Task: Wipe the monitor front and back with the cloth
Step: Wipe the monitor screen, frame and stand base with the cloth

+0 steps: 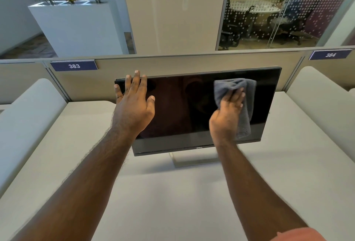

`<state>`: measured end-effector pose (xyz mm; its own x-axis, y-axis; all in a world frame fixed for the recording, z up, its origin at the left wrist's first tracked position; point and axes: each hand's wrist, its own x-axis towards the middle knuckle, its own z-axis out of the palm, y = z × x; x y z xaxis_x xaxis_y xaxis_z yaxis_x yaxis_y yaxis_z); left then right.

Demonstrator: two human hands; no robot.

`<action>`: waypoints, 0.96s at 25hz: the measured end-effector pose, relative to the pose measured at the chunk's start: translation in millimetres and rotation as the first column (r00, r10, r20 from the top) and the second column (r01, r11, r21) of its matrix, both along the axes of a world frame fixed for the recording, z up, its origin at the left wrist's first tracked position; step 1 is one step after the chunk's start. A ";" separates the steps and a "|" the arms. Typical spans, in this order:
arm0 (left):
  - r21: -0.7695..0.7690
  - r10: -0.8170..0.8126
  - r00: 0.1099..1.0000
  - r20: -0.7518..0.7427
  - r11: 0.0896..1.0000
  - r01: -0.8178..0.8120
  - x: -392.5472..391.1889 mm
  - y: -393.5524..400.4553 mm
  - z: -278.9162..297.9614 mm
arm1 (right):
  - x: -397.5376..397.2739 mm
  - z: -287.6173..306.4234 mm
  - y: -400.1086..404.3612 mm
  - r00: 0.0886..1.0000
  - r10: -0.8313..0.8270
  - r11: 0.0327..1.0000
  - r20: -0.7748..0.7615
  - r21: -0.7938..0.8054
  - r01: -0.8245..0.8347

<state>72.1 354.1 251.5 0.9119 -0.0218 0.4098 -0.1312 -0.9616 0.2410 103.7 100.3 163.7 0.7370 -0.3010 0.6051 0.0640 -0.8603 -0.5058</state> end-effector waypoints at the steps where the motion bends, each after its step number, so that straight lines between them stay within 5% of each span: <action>1: 0.004 0.000 1.000 -0.002 1.000 0.000 -0.1 0.5 -0.1 | 2.9 2.4 -15.2 1.000 -0.027 0.997 -0.005 0.078 0.027; 4: -0.001 -0.004 1.000 -0.005 1.000 0.004 0.3 0.3 -0.8 | 7.3 9.7 -45.3 1.000 -0.028 0.988 -0.013 0.154 0.029; 13: -0.015 0.005 1.000 0.001 1.000 -0.005 1.6 -4.3 -0.6 | -4.2 3.2 -0.4 0.993 0.115 0.983 -0.022 -0.143 -0.117; 20: 0.003 -0.004 1.000 -0.004 1.000 0.004 0.4 -1.1 -1.2 | 9.8 2.4 -52.7 0.993 -0.105 0.989 -0.063 0.097 0.110; 24: -0.005 0.002 1.000 0.007 1.000 -0.002 2.3 -3.5 -3.2 | 5.6 -7.6 -46.6 0.995 -0.082 0.996 -0.063 0.015 0.083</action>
